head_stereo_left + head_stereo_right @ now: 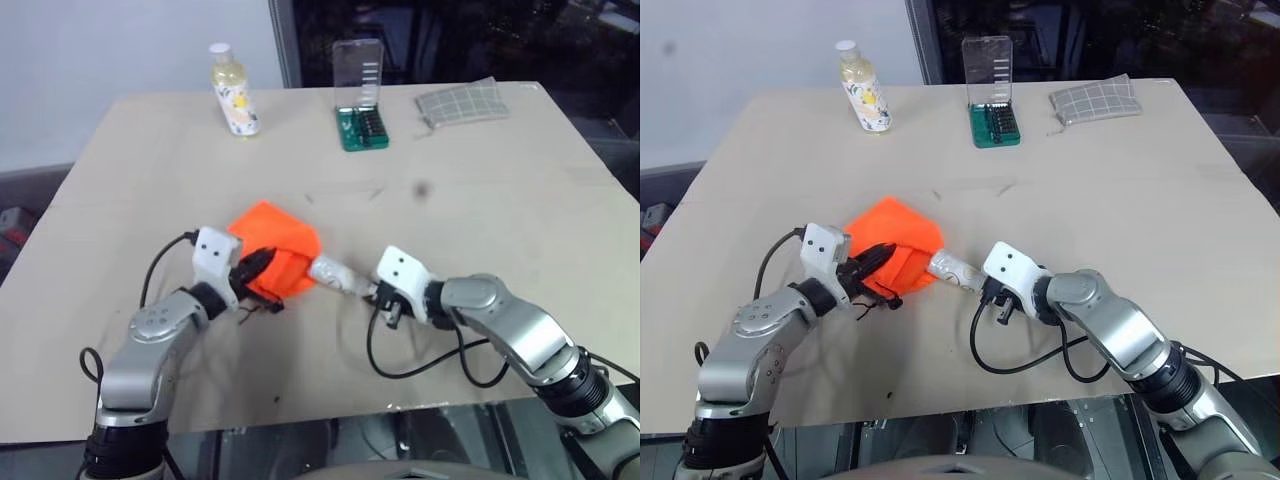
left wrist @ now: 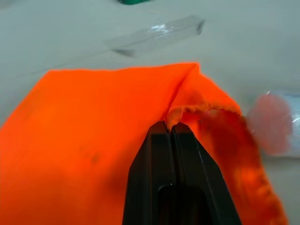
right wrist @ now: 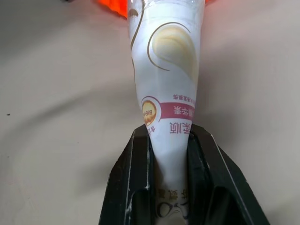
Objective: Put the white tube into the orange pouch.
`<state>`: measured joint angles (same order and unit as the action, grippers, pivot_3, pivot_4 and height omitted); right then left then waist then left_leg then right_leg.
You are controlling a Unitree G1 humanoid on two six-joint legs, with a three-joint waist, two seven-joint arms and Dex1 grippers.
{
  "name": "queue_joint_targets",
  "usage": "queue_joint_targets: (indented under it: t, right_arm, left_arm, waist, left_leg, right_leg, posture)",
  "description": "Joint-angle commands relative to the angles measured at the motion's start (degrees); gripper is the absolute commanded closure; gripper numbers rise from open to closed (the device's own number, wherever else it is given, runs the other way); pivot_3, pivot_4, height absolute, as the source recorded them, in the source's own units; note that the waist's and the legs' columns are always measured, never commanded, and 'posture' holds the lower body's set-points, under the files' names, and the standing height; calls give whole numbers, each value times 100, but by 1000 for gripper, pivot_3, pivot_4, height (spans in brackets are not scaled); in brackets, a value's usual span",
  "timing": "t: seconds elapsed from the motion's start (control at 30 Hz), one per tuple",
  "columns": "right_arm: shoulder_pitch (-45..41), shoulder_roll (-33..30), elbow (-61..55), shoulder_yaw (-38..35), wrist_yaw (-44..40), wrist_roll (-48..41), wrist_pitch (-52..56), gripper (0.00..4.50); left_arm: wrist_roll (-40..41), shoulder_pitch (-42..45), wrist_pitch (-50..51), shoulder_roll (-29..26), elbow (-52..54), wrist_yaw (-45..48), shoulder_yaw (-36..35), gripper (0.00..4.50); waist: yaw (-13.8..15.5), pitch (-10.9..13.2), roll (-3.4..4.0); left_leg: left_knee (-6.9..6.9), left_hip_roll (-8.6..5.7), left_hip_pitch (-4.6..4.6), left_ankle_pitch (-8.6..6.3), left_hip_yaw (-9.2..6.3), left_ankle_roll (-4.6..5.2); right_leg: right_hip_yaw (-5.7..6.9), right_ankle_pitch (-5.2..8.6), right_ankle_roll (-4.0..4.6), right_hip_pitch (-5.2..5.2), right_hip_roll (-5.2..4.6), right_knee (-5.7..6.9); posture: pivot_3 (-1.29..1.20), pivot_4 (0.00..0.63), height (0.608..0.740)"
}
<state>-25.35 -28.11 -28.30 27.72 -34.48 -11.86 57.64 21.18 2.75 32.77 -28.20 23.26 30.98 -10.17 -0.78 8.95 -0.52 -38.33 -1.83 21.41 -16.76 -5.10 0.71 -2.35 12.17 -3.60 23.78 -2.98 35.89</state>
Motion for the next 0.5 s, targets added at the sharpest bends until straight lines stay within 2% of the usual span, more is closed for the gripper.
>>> queue_joint_targets:
  t: [0.03,0.5]
  right_arm:
    - [-209,172,-385,-224,11,-192,194,3903]
    - [-637,520,-131,106,149,-303,654,3903]
  left_arm:
    - [178,114,129,30,312,-111,-37,4500]
    - [513,292,550,77,778,-304,75,4500]
  waist:
    - [-1,1,0]
    - [-3,1,1]
  left_leg:
    - [0,0,0,0,0,0]
    - [1,-2,6,0,0,-1]
  right_leg:
    - [0,0,0,0,0,0]
    - [0,0,0,5,-1,-3]
  posture:
    - [0,150,740]
    - [0,150,740]
